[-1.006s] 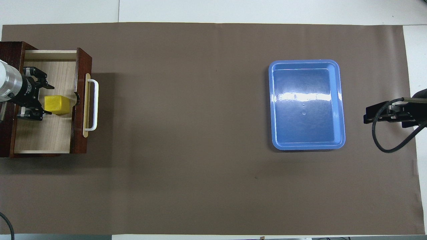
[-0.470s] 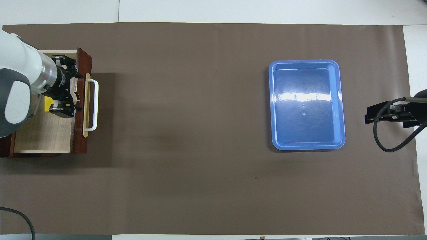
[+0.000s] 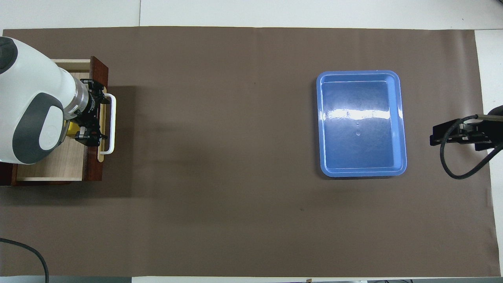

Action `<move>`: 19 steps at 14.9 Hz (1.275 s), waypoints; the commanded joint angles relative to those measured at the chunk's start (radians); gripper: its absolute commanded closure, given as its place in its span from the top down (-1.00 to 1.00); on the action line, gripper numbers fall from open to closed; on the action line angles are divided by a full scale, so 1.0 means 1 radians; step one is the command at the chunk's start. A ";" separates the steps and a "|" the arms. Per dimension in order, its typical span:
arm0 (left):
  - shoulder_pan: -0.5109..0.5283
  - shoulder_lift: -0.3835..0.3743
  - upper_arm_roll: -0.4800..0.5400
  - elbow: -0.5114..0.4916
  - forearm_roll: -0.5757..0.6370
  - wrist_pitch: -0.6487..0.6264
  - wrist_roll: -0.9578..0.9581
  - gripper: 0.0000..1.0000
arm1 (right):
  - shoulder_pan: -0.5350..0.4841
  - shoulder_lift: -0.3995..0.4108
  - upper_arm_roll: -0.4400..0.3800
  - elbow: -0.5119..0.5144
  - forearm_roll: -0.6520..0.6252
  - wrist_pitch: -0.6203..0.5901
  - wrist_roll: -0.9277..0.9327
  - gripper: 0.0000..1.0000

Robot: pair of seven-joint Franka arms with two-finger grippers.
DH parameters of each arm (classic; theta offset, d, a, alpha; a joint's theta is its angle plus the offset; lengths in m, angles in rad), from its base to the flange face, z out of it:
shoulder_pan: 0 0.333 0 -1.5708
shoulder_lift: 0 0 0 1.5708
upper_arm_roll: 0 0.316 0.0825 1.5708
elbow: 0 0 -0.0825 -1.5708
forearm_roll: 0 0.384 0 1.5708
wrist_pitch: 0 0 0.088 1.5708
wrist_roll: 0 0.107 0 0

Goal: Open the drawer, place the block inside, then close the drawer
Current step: 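Push the drawer closed with the left gripper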

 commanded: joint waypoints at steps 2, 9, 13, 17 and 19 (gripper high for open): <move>0.032 -0.014 -0.001 -0.037 0.039 0.060 0.005 1.00 | -0.007 0.010 0.007 0.017 -0.026 -0.011 -0.024 1.00; 0.108 -0.011 0.000 -0.030 0.063 0.069 0.103 1.00 | -0.014 0.010 0.007 0.017 -0.026 -0.016 -0.024 1.00; 0.138 -0.003 0.014 -0.018 0.102 0.063 0.141 1.00 | -0.012 0.010 0.007 0.018 -0.026 -0.021 -0.024 1.00; 0.218 -0.003 0.013 -0.018 0.102 0.074 0.216 1.00 | -0.015 0.008 0.007 0.017 -0.027 -0.028 -0.026 1.00; 0.276 -0.003 0.013 -0.021 0.102 0.094 0.275 1.00 | -0.015 0.010 0.007 0.020 -0.027 -0.028 -0.026 1.00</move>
